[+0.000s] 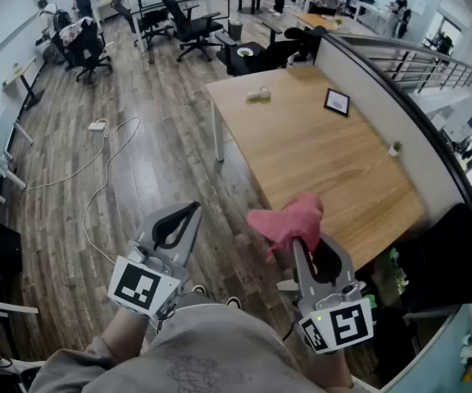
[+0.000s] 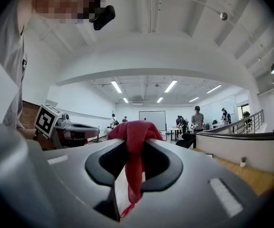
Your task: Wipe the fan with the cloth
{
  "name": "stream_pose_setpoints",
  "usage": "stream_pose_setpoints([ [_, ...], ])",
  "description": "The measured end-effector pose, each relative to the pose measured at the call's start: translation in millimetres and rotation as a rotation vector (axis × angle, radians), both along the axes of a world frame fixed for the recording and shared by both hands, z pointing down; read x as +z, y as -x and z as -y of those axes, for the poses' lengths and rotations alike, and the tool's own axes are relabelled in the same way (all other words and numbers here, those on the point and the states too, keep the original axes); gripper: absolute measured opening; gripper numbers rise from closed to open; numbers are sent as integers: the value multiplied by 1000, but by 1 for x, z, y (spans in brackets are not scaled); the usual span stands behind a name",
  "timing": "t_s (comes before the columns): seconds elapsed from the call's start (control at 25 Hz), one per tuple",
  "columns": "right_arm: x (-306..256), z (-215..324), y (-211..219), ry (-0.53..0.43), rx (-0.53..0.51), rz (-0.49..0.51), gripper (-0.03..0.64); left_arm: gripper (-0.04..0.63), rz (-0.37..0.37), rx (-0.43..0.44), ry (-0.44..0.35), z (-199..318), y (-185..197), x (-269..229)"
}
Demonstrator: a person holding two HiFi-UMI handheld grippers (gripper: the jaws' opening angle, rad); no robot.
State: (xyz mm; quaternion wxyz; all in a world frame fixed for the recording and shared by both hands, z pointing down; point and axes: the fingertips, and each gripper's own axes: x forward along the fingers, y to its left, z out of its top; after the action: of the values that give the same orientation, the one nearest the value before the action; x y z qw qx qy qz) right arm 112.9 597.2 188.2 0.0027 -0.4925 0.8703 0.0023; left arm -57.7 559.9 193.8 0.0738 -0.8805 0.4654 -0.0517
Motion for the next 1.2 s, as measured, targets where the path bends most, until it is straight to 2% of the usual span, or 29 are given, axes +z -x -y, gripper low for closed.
stream_pose_setpoints([
  [0.16,2,0,-1,3,3,2,84,2,-11,-12,33,1,1,2],
  [0.44,7,3,-7,15,13,1,84,2,4,5,8,6,-4,4],
  [0.64,9,2,-7,23,12,-2,84,2,-7,-2,43,4,-6,7],
  [0.8,11,2,-7,27,13,2,84,2,-8,-1,23,3,-3,2],
  [0.96,15,5,-5,45,9,4,84,9,-66,-36,2,3,7,-8],
  [1.0,16,6,-5,49,6,6,84,83,-74,-42,-4,4,8,-9],
  [1.04,18,7,-4,53,2,7,84,185,-74,-47,-5,5,10,-10],
  [1.08,18,9,-4,54,-2,7,84,229,-70,-54,-5,6,11,-10],
  [1.2,20,19,1,58,-5,2,84,256,-56,-80,-9,15,19,-11],
])
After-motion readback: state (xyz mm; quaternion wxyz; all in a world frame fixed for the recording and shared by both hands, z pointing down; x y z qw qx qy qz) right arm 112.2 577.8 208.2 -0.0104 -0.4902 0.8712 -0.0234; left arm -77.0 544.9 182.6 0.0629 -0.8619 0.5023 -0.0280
